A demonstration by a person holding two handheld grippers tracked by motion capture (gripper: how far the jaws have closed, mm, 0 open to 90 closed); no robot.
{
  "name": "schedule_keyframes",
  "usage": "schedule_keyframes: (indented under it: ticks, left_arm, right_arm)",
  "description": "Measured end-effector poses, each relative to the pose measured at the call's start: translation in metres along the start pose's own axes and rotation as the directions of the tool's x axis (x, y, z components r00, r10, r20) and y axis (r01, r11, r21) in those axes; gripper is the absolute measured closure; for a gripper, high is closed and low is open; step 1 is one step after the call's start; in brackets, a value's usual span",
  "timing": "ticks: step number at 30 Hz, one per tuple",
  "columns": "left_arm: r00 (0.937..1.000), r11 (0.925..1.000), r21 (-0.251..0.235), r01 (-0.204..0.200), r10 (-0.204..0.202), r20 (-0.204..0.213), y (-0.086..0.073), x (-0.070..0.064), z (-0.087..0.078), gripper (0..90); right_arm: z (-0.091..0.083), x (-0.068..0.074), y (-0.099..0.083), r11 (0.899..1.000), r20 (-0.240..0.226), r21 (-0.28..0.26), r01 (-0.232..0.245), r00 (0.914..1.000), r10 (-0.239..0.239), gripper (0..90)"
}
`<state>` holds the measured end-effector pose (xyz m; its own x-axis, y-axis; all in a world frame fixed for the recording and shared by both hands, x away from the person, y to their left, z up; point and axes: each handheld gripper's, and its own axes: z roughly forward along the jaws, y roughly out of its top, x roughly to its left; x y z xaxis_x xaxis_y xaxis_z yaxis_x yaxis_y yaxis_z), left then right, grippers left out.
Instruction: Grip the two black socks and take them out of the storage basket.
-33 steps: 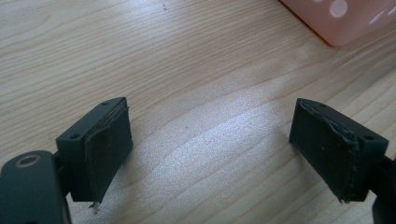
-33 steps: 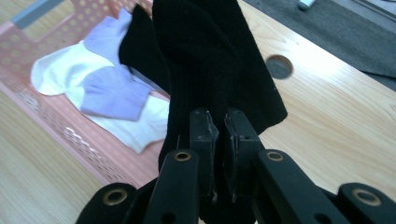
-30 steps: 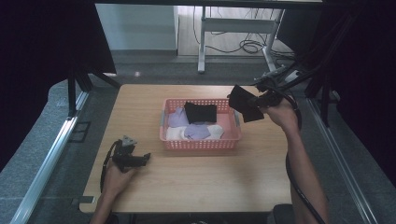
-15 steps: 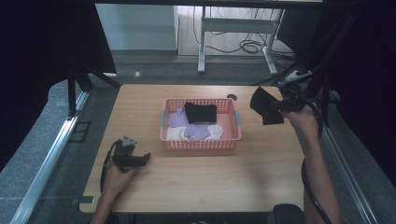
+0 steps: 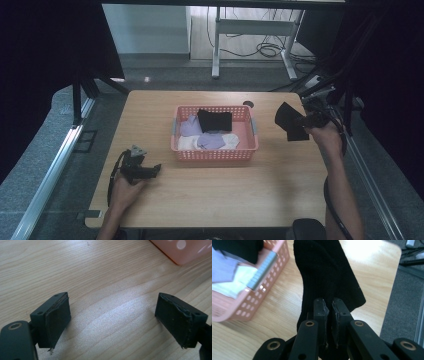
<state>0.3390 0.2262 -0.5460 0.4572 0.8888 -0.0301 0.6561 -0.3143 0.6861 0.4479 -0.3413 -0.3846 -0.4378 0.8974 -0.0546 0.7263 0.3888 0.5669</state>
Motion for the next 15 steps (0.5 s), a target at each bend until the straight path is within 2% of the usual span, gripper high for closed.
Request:
schedule_keyframes:
  ticks: [8, 15]
  left_arm:
    - [1.0000, 1.0000, 0.003, 0.000, 0.000, 0.000, 0.000, 0.000, 0.000, 12.8]
    - [1.0000, 1.0000, 0.002, 0.000, 0.000, 0.000, 0.000, 0.000, 0.000, 12.8]
  right_arm:
    - [0.035, 0.001, -0.019, 0.998, 0.000, 0.065, -0.011, 0.9999, 0.011, 82.7]
    - [0.064, 0.003, -0.038, 0.994, -0.021, 0.106, -0.026, 0.9994, 0.029, 82.3]
